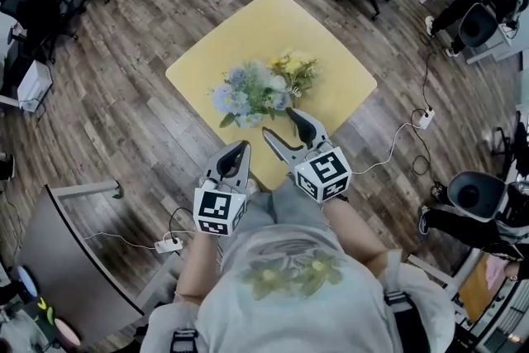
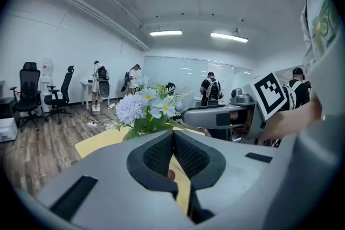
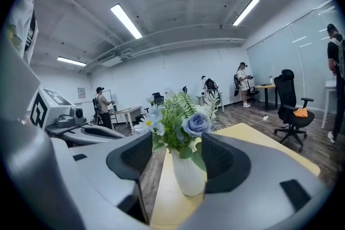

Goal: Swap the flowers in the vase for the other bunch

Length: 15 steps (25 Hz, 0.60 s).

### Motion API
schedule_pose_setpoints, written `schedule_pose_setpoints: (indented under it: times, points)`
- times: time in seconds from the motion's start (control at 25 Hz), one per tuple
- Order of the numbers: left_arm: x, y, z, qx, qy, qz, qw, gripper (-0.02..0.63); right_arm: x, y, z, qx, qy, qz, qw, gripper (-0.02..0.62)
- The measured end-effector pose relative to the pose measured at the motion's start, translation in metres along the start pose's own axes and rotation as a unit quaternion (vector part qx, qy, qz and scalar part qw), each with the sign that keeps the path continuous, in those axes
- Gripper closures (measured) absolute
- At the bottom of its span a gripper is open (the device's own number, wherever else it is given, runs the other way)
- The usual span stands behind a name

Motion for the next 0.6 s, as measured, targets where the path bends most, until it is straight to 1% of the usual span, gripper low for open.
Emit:
schedule_pose_setpoints:
  times: [0.28,0.48,0.6]
  points:
    - [-0.013,0.007,0.0,0.013,-0.034,-0.009,0.9993,0.591,-0.022,0.009,0.022,-0.002,-0.019,-0.024,1.0,0.325]
    - [-0.015,0.009,-0.006,0.018,-0.054,-0.011,0.9983,0.591,-0.044,0.017,0.026,0.005,-0.035,-0.05,0.998,0.324]
    - [-0.015,0.01,-0.008,0.026,-0.065,-0.014,0.9974,0.591,-0.056,0.019,0.029,0.002,-0.039,-0.054,0.998,0.325]
Point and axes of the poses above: the fingertips, and each gripper's own axes: x backward along the fingers, z to its right, y out of its underside, the point moved 6 cm from there along x, backward along the fingers, and after that the axes turned 5 degrees about z, right-handed, at the moved point
